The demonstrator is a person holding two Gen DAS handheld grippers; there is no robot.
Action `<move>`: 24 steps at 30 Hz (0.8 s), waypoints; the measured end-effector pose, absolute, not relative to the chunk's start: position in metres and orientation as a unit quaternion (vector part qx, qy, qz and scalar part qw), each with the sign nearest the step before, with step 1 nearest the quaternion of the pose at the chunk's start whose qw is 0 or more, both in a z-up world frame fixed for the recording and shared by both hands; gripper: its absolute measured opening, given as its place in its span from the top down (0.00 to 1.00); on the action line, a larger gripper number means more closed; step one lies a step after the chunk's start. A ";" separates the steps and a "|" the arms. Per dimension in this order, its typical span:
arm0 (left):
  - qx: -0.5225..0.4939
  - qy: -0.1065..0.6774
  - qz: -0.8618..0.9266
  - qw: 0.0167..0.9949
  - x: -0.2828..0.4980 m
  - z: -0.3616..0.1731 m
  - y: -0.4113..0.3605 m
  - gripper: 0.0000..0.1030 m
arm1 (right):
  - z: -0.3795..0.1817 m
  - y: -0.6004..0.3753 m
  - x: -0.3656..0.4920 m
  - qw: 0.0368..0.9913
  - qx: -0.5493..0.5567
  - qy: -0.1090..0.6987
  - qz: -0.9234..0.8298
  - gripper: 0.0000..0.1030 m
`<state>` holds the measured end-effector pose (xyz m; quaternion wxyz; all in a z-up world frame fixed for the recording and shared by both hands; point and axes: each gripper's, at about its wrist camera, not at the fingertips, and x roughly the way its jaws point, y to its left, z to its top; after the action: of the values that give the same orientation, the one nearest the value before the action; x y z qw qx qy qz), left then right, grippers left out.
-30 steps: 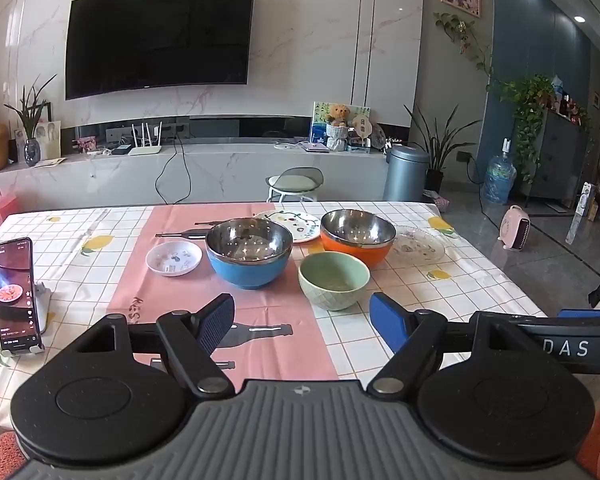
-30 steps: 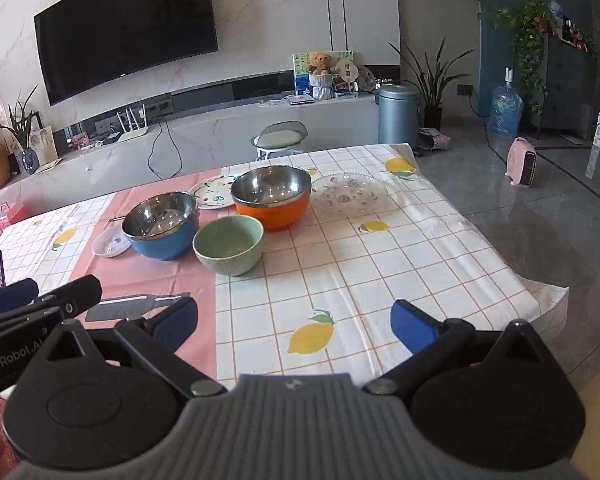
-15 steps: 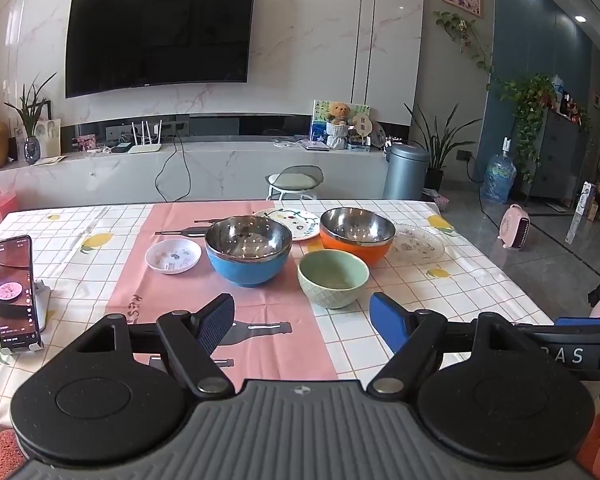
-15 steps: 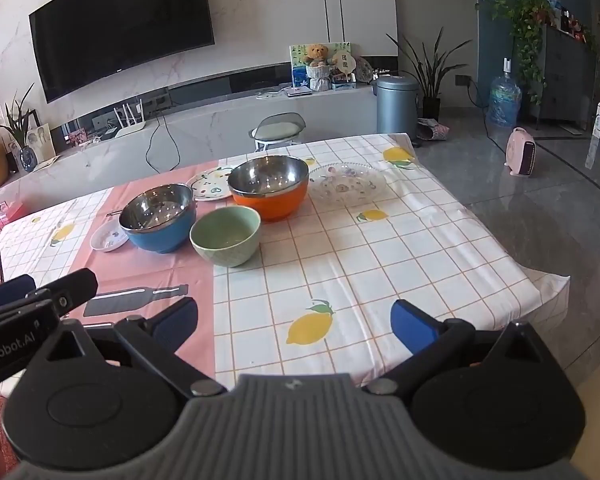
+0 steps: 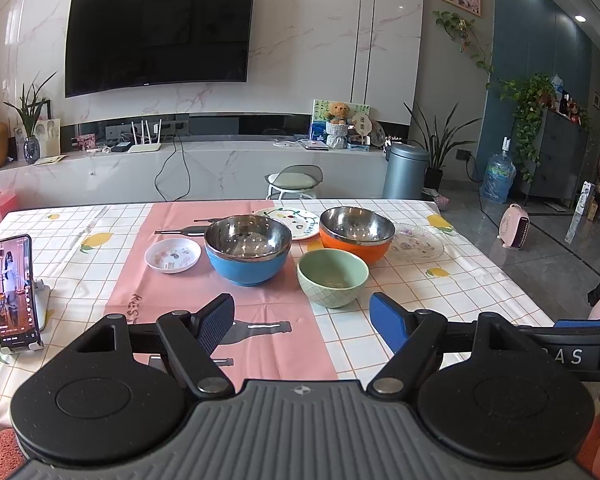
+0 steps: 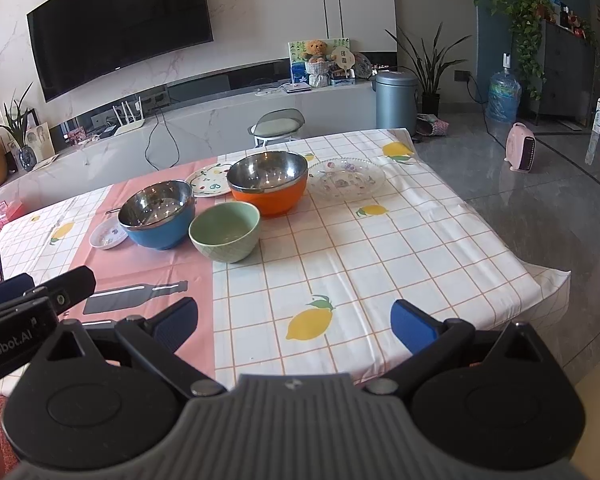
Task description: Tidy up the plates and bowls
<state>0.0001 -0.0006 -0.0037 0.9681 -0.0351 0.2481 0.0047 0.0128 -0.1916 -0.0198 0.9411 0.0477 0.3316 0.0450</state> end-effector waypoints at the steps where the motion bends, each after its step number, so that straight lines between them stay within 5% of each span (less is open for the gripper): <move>1: -0.035 0.248 0.005 0.968 0.000 -0.004 -0.001 0.12 | -0.020 -0.192 0.013 0.941 0.048 0.332 0.045 0.02; 24: -0.034 0.251 0.002 0.967 -0.001 -0.010 -0.003 0.12 | -0.021 -0.192 0.014 0.938 0.051 0.341 0.045 0.02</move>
<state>-0.0013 -0.0034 -0.0095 0.9674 -0.0345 0.2510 0.0016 0.0137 -0.1922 -0.0215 0.9378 0.0508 0.3405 0.0452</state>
